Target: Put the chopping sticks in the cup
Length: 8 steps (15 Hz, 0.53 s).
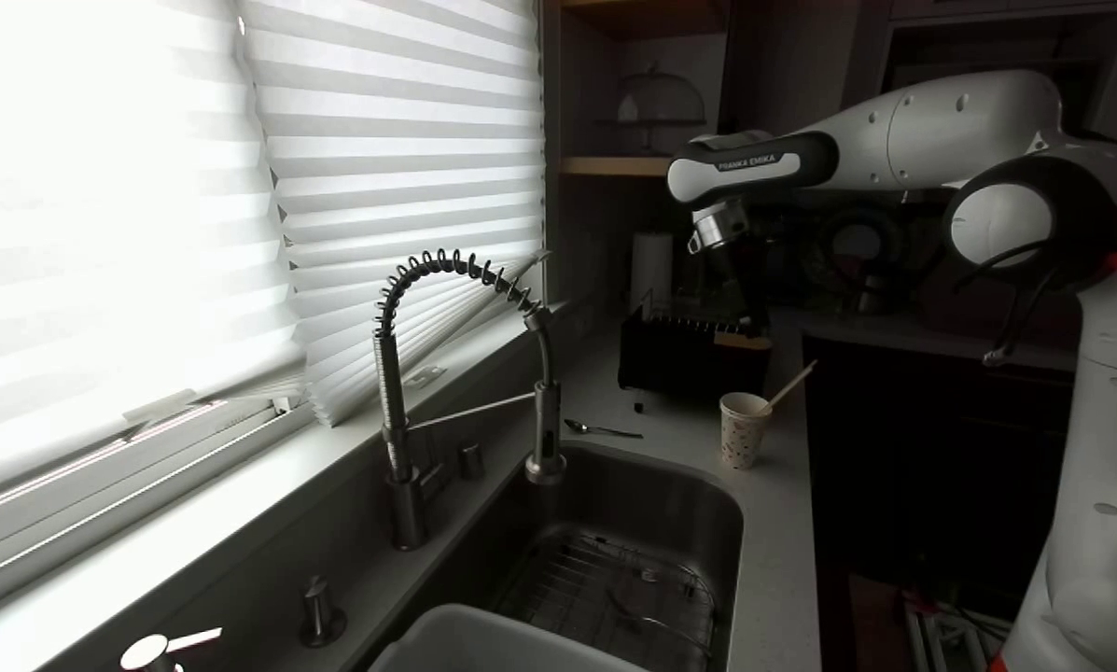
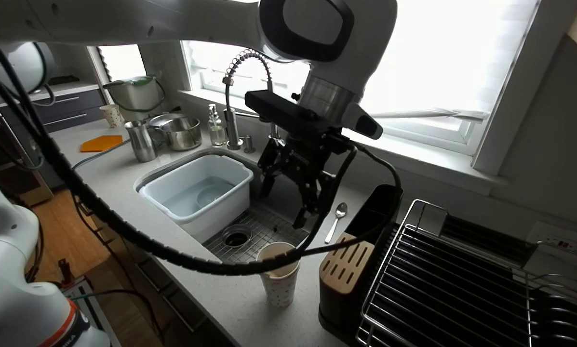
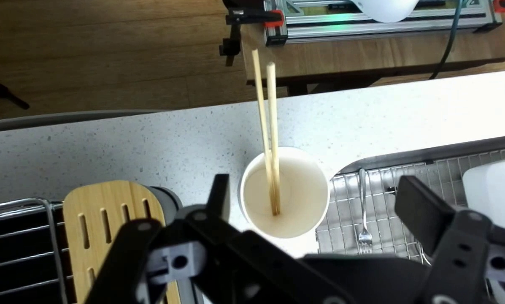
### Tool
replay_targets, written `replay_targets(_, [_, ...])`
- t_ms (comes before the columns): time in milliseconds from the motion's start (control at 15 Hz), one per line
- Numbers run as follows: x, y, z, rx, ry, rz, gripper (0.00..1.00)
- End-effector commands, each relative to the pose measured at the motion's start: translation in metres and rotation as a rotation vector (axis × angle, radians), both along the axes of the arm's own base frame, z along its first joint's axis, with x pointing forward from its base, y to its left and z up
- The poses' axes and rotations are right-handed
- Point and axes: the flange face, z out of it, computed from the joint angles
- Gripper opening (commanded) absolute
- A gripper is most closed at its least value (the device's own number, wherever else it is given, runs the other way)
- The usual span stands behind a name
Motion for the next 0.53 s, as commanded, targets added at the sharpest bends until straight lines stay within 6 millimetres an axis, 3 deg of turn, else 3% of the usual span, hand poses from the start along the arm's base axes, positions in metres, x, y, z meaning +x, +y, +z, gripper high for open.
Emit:
replay_targets(0, [-0.012,0.000,0.019,-0.033,-0.071,-0.042,1.00])
replay_targets(467, [-0.025,0.000,0.059,-0.120,-0.164,-0.097,1.00])
